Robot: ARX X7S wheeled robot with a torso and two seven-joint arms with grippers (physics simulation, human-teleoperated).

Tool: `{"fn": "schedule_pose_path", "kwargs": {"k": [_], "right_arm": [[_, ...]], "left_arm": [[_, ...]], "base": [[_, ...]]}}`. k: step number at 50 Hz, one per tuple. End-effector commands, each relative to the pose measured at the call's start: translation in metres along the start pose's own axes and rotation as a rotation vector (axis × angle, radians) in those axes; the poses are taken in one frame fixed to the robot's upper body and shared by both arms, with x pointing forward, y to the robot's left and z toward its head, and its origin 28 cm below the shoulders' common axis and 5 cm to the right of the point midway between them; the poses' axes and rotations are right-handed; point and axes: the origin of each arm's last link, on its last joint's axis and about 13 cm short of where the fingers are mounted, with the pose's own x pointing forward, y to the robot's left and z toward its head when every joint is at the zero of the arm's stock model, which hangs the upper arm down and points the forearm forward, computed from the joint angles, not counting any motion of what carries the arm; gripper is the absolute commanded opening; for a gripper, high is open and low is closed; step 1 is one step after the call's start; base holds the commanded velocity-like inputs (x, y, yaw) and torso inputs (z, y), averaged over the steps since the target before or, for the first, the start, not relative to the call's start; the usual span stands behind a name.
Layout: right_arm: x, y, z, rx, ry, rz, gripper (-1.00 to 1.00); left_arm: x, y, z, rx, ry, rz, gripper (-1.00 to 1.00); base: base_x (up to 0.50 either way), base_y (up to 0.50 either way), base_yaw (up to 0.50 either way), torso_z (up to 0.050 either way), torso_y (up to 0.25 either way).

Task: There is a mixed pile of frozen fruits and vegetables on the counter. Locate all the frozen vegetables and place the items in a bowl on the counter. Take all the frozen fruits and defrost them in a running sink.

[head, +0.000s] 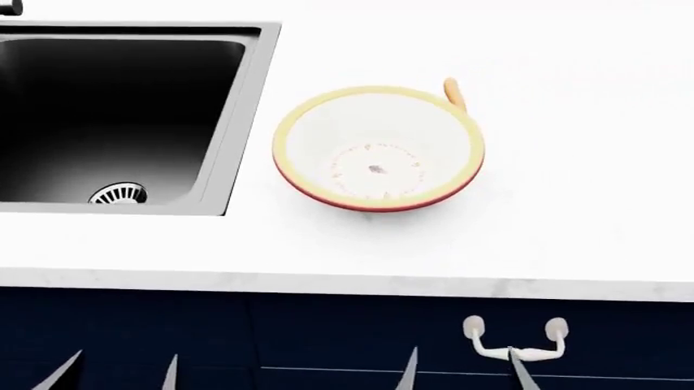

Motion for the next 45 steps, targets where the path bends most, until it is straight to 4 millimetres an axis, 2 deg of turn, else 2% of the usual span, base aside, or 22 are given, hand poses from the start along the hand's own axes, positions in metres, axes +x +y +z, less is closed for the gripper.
{"fn": "schedule_pose_path", "kwargs": {"k": [1,2,5,10,13,14,17,18,22,26,30,36,43,45], "right_arm": [[0.001,-0.020,0.060,-0.017,-0.050,0.012,1.00],[-0.001,-0.022,0.064,-0.021,-0.051,0.014,1.00],[-0.013,-0.037,0.090,-0.047,-0.063,0.018,1.00],[-0.027,-0.059,0.131,-0.045,-0.105,-0.016,1.00],[-0.030,-0.072,0.148,-0.033,-0.102,-0.019,1.00],[-0.033,-0.081,0.160,-0.033,-0.113,-0.030,1.00],[-0.042,-0.096,0.178,-0.023,-0.125,-0.057,1.00],[-0.045,-0.102,0.185,-0.018,-0.127,-0.056,1.00],[-0.048,-0.118,0.208,0.004,-0.129,-0.047,1.00],[-0.054,-0.132,0.228,-0.046,-0.104,-0.026,1.00],[-0.056,-0.136,0.238,-0.039,-0.099,0.003,1.00],[-0.054,-0.135,0.231,-0.042,-0.067,0.023,1.00],[-0.063,-0.140,0.231,-0.062,-0.035,0.002,1.00],[-0.065,-0.139,0.226,-0.073,-0.031,0.006,1.00]], "left_arm": [[0.004,0.004,0.054,-0.012,-0.027,-0.032,1.00],[0.004,0.004,0.054,-0.012,-0.027,-0.032,1.00],[-0.001,0.015,0.085,-0.013,-0.058,-0.013,1.00],[-0.008,0.021,0.117,-0.008,-0.064,-0.016,1.00],[-0.007,0.023,0.135,0.001,-0.033,-0.017,1.00],[-0.007,0.026,0.145,0.009,-0.038,-0.029,1.00],[-0.009,0.033,0.163,0.011,0.000,-0.091,1.00],[-0.011,0.037,0.175,0.033,-0.015,-0.091,1.00],[-0.009,0.048,0.201,0.049,-0.046,-0.078,1.00],[-0.004,0.058,0.218,0.065,-0.040,-0.069,1.00],[-0.005,0.062,0.224,0.072,-0.031,-0.060,1.00],[-0.010,0.071,0.220,0.072,-0.009,-0.043,1.00],[-0.012,0.073,0.211,0.076,0.006,-0.037,1.00],[-0.010,0.073,0.216,0.076,0.003,-0.036,1.00]], "base": [[0.00,0.00,0.00,0.000,0.000],[0.00,0.00,0.00,0.000,0.000],[0.00,0.00,0.00,0.000,0.000],[0.00,0.00,0.00,0.000,0.000],[0.00,0.00,0.00,0.000,0.000],[0.00,0.00,0.00,0.000,0.000],[0.00,0.00,0.00,0.000,0.000],[0.00,0.00,0.00,0.000,0.000],[0.00,0.00,0.00,0.000,0.000],[0.00,0.00,0.00,0.000,0.000],[0.00,0.00,0.00,0.000,0.000],[0.00,0.00,0.00,0.000,0.000],[0.00,0.00,0.00,0.000,0.000],[0.06,0.00,0.00,0.000,0.000]]}}
